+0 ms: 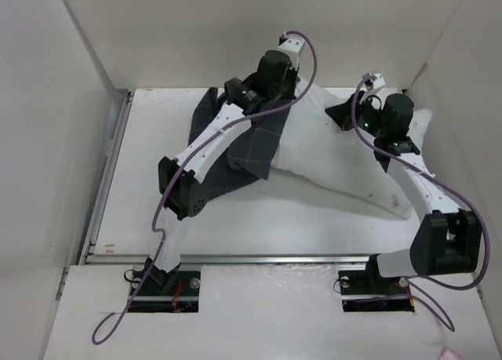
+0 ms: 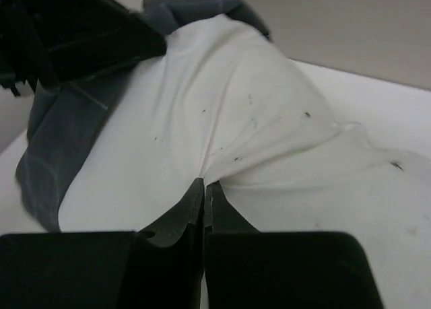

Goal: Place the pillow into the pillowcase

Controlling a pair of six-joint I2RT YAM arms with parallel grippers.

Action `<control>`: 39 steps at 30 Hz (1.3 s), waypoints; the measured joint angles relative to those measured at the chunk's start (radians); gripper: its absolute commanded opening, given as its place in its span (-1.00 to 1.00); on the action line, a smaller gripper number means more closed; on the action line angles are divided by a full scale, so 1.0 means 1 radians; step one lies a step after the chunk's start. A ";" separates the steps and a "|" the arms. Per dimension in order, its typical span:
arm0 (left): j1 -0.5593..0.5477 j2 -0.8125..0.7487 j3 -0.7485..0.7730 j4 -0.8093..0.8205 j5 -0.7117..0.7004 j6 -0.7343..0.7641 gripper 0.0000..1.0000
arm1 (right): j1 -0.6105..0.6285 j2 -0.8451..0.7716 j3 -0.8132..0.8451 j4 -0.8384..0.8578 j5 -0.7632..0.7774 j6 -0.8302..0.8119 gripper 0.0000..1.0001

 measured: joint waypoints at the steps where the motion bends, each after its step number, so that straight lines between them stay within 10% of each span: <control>1: 0.000 -0.028 0.000 0.002 0.010 0.009 -1.00 | 0.005 -0.013 -0.024 0.064 -0.040 0.031 -1.00; 12: -0.083 -0.154 -0.082 0.002 -0.081 0.094 -1.00 | 0.184 0.076 -0.106 0.362 -0.129 0.132 -0.99; 14: -0.085 -0.188 -0.191 -0.002 -0.138 0.089 -1.00 | 0.195 0.102 -0.108 0.350 -0.142 0.134 -0.28; 24: -0.095 -0.275 -0.586 0.050 -0.344 0.043 -1.00 | 0.208 0.019 -0.067 -0.004 -0.047 -0.249 1.00; 32: -0.117 -0.405 -0.658 0.129 -0.372 0.048 -1.00 | 0.091 0.302 0.531 -0.520 -0.197 -0.750 1.00; 39: -0.117 -0.417 -0.704 0.154 -0.367 0.048 -1.00 | 0.097 0.597 0.685 -0.977 -0.389 -1.110 1.00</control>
